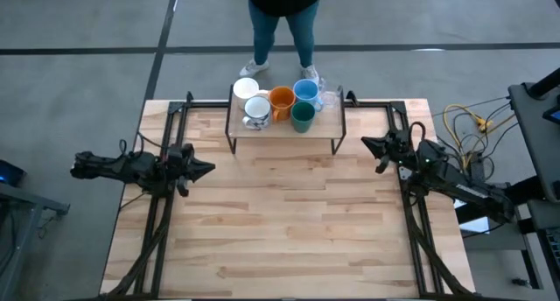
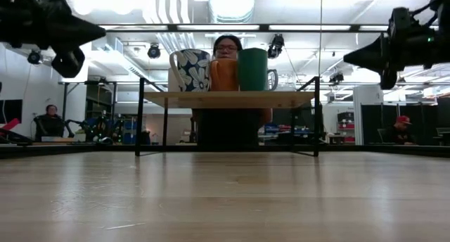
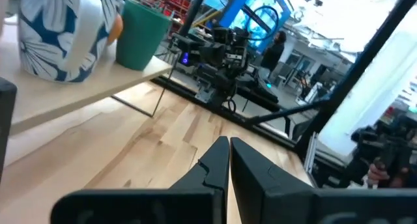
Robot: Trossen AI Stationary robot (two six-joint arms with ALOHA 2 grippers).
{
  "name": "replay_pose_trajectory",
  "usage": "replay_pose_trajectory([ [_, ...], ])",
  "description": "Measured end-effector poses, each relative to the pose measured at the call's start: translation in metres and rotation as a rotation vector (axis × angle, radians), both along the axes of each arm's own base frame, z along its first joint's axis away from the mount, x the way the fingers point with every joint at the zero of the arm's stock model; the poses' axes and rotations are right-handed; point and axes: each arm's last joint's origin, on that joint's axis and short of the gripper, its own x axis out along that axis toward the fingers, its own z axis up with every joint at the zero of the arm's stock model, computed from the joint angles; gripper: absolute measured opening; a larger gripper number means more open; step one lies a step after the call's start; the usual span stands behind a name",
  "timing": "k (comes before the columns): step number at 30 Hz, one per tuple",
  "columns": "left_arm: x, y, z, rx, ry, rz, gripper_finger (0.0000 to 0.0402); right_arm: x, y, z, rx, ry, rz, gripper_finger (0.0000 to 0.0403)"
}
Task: Stack small to large cups/mugs on shelf
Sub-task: Return to Home Position
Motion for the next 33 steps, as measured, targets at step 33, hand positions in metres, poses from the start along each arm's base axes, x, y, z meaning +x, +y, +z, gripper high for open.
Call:
replay_pose_trajectory([
  [33,-0.001,-0.012,-0.037,-0.021,0.187,-0.360,0.0000,0.010,0.001,-0.012,0.032,-0.004,0.150,0.0008],
])
